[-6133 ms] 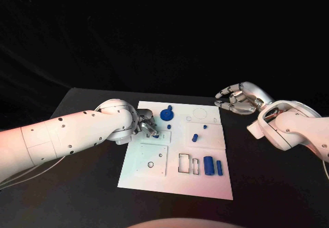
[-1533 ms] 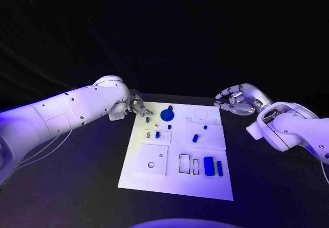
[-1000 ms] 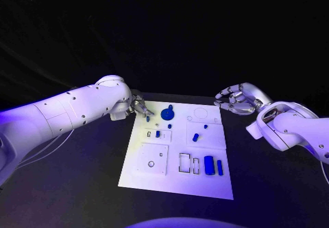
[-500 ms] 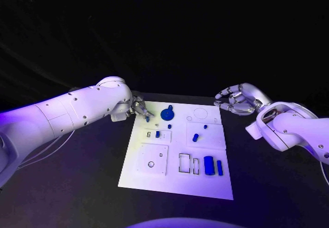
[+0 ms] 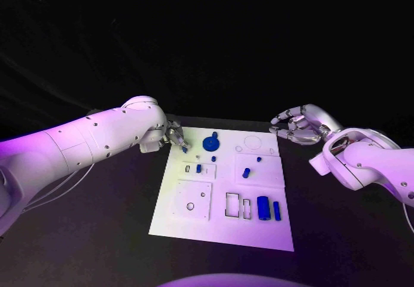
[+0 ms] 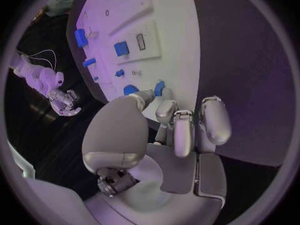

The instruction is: Assemble the parts on the task board

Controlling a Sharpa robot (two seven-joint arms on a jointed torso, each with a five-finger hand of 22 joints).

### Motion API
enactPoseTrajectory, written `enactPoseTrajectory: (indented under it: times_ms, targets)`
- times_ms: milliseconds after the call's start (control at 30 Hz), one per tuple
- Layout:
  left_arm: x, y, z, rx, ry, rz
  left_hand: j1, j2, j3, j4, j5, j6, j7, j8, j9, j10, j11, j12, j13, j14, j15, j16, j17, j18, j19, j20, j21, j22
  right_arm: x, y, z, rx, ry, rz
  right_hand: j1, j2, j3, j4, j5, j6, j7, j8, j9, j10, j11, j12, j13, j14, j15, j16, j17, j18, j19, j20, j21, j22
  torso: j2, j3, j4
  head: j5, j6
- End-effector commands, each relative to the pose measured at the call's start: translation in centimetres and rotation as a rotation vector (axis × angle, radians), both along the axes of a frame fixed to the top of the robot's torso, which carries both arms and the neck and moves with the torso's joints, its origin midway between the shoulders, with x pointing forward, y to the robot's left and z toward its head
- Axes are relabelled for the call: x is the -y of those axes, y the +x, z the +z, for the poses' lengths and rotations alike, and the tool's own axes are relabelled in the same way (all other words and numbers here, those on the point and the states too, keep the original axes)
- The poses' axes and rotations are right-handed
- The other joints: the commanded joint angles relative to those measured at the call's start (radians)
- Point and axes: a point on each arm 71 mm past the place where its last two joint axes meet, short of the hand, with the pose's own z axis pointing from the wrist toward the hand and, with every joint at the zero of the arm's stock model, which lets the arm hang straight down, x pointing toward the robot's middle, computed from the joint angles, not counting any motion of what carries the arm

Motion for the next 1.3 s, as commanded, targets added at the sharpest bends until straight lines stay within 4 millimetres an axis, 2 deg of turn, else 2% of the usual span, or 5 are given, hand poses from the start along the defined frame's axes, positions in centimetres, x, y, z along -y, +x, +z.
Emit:
enactPoseTrajectory:
  times_ms: [33, 133, 300, 633, 1300]
  targets:
    - [0.2, -0.1, -0.1, -0.02, -0.02, -0.008, 0.051, 0.015, 0.052, -0.025, -0.001, -0.004, -0.007, 0.004, 0.005, -0.003, -0.005, -0.002, 0.0, 0.089, -0.004, -0.006, 0.207, 0.003, 0.0, -0.001, -0.005, -0.002, -0.1, 0.0, 0.0, 0.009, -0.009, 0.008, 0.002, 0.001, 0.003, 0.002, 0.004, -0.007, 0.002, 0.006, -0.001, -0.01, -0.001, -0.004, -0.004, 0.057, -0.006, -0.006, 0.057, 0.007, -0.006, 0.0, -0.007, -0.003, 0.0, 0.0005, -0.0007, 0.001, 0.0]
    - [0.3, -0.2, -0.2, -0.026, -0.029, -0.005, 0.079, 0.005, 0.142, -0.056, -0.005, -0.013, -0.001, 0.02, 0.017, -0.003, 0.0, -0.004, -0.003, 0.089, -0.001, -0.006, 0.207, 0.003, -0.001, -0.001, -0.005, -0.001, -0.1, 0.0, -0.1, 0.009, -0.01, 0.007, 0.002, 0.001, 0.003, 0.002, 0.004, -0.007, 0.002, 0.006, -0.001, -0.01, -0.001, -0.004, -0.004, 0.057, -0.006, -0.006, 0.057, 0.007, -0.006, 0.0, -0.007, -0.003, 0.0, -0.0004, -0.0003, -0.001, -0.001]
    - [0.2, -0.2, -0.2, -0.034, -0.05, 0.004, 0.066, -0.014, 0.216, -0.074, -0.008, -0.022, 0.002, 0.035, 0.03, -0.001, 0.002, -0.005, -0.007, 0.089, 0.002, -0.007, 0.206, 0.003, -0.002, 0.003, -0.005, -0.001, -0.1, 0.1, -0.1, 0.008, -0.011, 0.007, 0.002, 0.001, 0.003, 0.002, 0.004, -0.007, 0.002, 0.006, -0.001, -0.01, -0.001, -0.004, -0.004, 0.057, -0.006, -0.006, 0.057, 0.007, -0.006, 0.0, -0.007, -0.003, 0.0, 0.0006, 0.0001, -0.002, -0.001]
    - [-0.5, -0.8, 0.0, -0.041, -0.13, 0.042, 0.055, -0.021, 0.254, -0.087, -0.009, -0.022, 0.002, 0.048, 0.039, 0.006, 0.002, 0.001, 0.002, 0.089, 0.003, -0.007, 0.204, 0.003, 0.0, 0.004, -0.003, 0.003, 0.0, 0.0, -0.3, 0.006, -0.011, 0.005, 0.002, 0.001, 0.003, 0.002, 0.004, -0.007, 0.002, 0.006, -0.001, -0.01, -0.001, -0.004, -0.004, 0.057, -0.006, -0.006, 0.057, 0.007, -0.006, 0.0, -0.007, -0.003, -0.001, 0.0004, 0.0014, 0.001, 0.001]
    - [-0.2, -4.9, 0.5, 0.105, -0.16, -0.027, 0.027, -0.057, 0.332, -0.12, -0.006, -0.014, -0.003, 0.069, 0.051, 0.03, -0.004, 0.018, 0.024, 0.091, -0.002, -0.003, 0.213, -0.003, 0.014, -0.001, 0.013, 0.033, 0.2, -0.1, -1.0, -0.004, -0.011, 0.002, 0.003, 0.001, 0.004, 0.002, 0.004, -0.007, 0.003, 0.007, -0.002, -0.01, -0.001, -0.004, -0.003, 0.057, -0.006, -0.006, 0.056, 0.007, -0.007, 0.0, -0.008, -0.004, -0.002, -0.0008, 0.0026, 0.008, 0.003]
